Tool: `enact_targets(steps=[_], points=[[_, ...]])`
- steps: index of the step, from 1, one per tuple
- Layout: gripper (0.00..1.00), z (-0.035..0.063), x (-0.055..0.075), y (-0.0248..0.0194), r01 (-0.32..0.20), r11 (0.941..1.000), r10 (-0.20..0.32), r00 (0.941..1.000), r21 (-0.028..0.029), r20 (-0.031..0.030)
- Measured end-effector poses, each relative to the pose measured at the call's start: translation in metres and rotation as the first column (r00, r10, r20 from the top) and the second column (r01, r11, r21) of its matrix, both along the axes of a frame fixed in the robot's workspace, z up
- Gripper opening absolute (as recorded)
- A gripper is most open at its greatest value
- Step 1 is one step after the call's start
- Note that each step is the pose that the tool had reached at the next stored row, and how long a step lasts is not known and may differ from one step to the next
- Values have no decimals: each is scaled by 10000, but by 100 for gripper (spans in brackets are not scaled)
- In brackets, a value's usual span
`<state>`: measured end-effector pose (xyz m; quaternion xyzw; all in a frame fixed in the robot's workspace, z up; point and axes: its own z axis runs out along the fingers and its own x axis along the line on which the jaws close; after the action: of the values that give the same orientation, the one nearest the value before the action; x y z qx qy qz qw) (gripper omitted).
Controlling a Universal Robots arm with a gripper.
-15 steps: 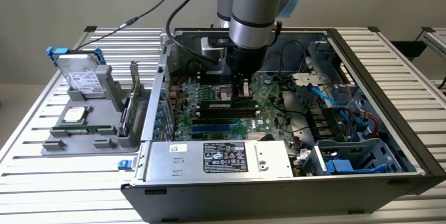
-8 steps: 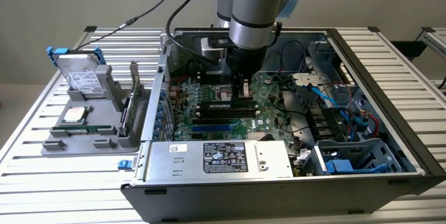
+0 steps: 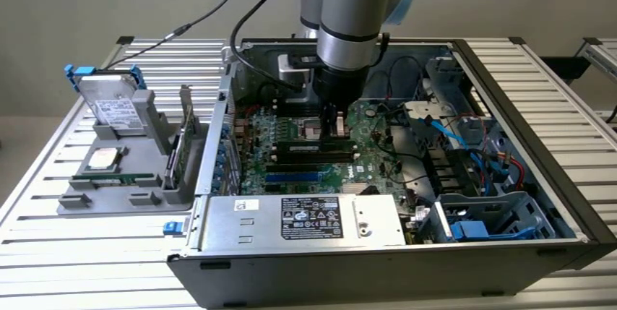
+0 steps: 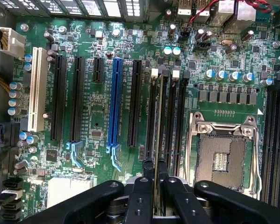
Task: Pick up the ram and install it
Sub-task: 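Insert the ram into the slot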
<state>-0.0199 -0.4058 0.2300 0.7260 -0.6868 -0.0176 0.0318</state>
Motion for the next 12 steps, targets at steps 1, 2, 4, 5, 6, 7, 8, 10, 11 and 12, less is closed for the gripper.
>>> enact_targets(steps=[1, 2, 4, 5, 6, 7, 8, 10, 11, 12], points=[[13, 0, 0, 0, -4, 10000, 4, 10000, 0, 0], [13, -2, 1, -3, -9, 10000, 9, 10000, 1, 0], [13, -3, 1, -8, -27, 10000, 27, 10000, 1, 0], [13, -3, 1, -10, -49, 10000, 49, 10000, 1, 0], [13, -3, 1, -10, -69, 10000, 69, 10000, 1, 0], [13, -3, 1, -10, -83, 10000, 83, 10000, 1, 0], [13, -3, 1, -10, -98, 10000, 98, 10000, 1, 0], [13, -4, 1, -16, -134, 9999, 134, 9999, 1, 0], [13, -4, 1, -20, -144, 9999, 144, 9999, 2, 0], [13, -3, 1, -22, -150, 9999, 150, 9999, 1, 0]])
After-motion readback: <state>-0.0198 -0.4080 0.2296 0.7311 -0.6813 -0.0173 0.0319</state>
